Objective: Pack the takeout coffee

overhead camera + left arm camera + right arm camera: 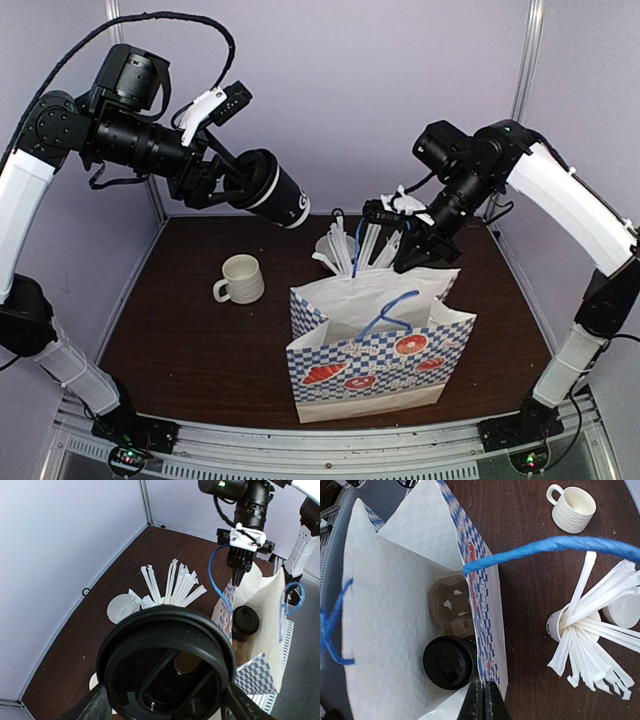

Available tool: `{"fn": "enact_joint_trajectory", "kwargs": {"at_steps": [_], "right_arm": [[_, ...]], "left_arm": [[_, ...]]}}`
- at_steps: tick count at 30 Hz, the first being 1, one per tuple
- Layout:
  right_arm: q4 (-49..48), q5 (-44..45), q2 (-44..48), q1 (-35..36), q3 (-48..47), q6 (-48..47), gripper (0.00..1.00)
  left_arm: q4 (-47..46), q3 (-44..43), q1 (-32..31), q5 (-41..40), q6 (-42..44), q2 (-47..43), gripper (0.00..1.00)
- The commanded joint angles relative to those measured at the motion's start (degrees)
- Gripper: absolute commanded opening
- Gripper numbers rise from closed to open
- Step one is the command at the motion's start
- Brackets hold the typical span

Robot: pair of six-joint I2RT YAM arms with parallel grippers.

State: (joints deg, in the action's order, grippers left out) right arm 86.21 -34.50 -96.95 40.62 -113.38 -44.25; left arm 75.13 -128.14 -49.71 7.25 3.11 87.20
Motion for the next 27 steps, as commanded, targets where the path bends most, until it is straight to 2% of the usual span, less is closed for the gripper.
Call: {"fn": "enact_joint_trajectory", "kwargs": {"at_steps": [1,9,18,22,27], "right_arm": [[1.1,3.7,7.5,-2.2,2.3,-1.3,0.0],[4.6,3.1,13.8,-10.2,5.4,-4.2,0.0],[3.5,6.7,20.0,-13.5,12.1,-3.0,0.0],[4.5,4.3,21.4,-13.7,12.8,-2.4,0.0],[5.7,-0.8,21.4,-13.9,11.4,-1.2,0.0]], "left_arm": [[-3.7,-1.7,-0.3,1.2,0.1,1.5,0.57],[-5.8,-1.9,-0.3,1.0,0.8,3.5,0.57],[-10.5,-4.0,-1.0,10.6,-1.7,5.6,0.56],[-11.5,-4.8,-4.6,12.9,-1.5,6.4,0.55],[-11.5,-6.5,-11.1,12.1,-0.9,9.0,0.54]]}}
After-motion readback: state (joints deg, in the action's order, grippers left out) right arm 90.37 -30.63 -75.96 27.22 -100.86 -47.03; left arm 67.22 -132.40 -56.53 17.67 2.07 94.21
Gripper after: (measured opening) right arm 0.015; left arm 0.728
